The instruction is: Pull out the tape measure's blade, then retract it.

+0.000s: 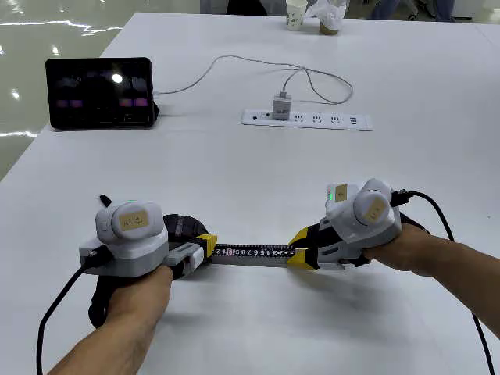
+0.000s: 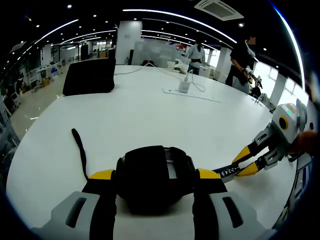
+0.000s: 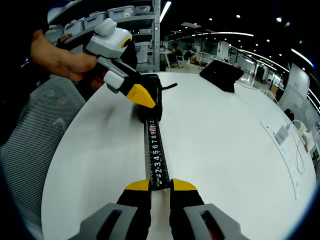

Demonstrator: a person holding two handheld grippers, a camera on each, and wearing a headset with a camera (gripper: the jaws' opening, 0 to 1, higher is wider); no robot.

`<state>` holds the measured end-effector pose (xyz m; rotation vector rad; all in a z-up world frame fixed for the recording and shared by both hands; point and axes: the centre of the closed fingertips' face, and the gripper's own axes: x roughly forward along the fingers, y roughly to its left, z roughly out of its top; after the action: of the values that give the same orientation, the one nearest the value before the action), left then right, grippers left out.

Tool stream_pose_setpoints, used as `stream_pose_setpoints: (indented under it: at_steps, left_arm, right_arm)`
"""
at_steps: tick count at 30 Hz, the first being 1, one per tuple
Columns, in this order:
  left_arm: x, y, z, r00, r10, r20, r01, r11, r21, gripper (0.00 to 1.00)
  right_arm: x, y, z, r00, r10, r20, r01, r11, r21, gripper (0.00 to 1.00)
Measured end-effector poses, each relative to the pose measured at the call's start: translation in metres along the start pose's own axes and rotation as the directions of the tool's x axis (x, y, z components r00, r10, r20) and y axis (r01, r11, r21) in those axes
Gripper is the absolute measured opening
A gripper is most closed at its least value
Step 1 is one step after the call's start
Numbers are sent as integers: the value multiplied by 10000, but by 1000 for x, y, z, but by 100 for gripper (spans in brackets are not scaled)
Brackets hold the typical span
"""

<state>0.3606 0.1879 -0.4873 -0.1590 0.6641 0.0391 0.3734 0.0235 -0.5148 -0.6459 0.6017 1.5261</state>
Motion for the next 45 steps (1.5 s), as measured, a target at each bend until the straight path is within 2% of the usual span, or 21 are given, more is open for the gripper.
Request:
stream_pose_setpoints:
  at_steps: [45]
  left_arm:
    - [-2, 0, 1, 10000, -71, -27, 70, 9999, -142, 56]
  right_arm:
    - [25, 4, 27, 9997, 145, 221, -141, 9997, -192, 10]
